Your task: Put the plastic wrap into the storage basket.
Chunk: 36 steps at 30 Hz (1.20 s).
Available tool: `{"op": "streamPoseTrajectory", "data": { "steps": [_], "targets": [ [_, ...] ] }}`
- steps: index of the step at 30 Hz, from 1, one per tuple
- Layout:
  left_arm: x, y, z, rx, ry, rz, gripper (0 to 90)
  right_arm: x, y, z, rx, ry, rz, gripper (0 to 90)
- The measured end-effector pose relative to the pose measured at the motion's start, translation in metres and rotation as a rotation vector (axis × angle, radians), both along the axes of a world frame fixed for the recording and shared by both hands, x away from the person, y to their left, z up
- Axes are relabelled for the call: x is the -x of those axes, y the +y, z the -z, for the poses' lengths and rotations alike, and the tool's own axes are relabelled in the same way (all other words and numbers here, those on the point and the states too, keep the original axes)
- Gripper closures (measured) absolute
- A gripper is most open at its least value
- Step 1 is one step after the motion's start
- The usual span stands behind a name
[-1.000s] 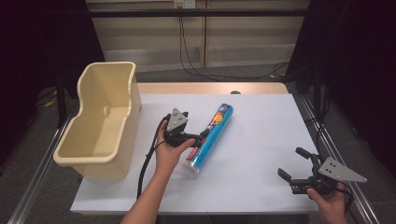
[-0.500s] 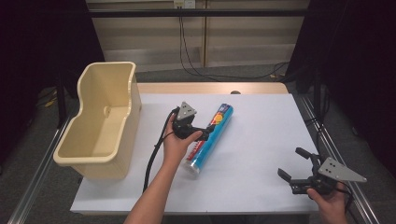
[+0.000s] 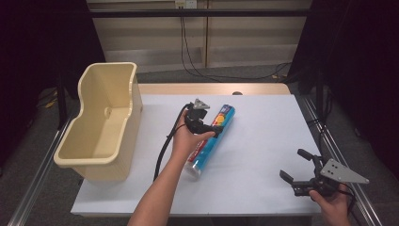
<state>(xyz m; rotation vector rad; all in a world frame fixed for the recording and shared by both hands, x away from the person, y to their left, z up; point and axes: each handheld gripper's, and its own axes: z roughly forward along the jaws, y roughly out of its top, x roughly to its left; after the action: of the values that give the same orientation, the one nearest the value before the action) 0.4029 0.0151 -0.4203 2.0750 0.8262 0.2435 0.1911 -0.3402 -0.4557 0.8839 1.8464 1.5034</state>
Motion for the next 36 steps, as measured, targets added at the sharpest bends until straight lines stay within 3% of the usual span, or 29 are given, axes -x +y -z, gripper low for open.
{"op": "streamPoseTrajectory", "data": {
  "steps": [8, 13, 27, 36],
  "targets": [
    [-0.009, -0.006, 0.007, -0.114, 0.125, -0.037, 1.3, -0.001, 0.0, 0.0, 0.003, 0.001, -0.003, 1.7],
    [-0.011, -0.009, 0.007, -0.13, 0.192, -0.058, 2.2, -0.001, 0.0, 0.001, 0.008, 0.004, -0.007, 1.7],
    [-0.013, -0.024, 0.017, -0.236, 0.304, -0.072, 6.1, -0.001, 0.001, 0.001, 0.015, 0.003, -0.007, 1.8],
    [-0.014, -0.035, 0.026, -0.313, 0.329, -0.055, 11.9, -0.001, 0.0, 0.001, 0.018, 0.001, -0.009, 1.8]
  ]
}}
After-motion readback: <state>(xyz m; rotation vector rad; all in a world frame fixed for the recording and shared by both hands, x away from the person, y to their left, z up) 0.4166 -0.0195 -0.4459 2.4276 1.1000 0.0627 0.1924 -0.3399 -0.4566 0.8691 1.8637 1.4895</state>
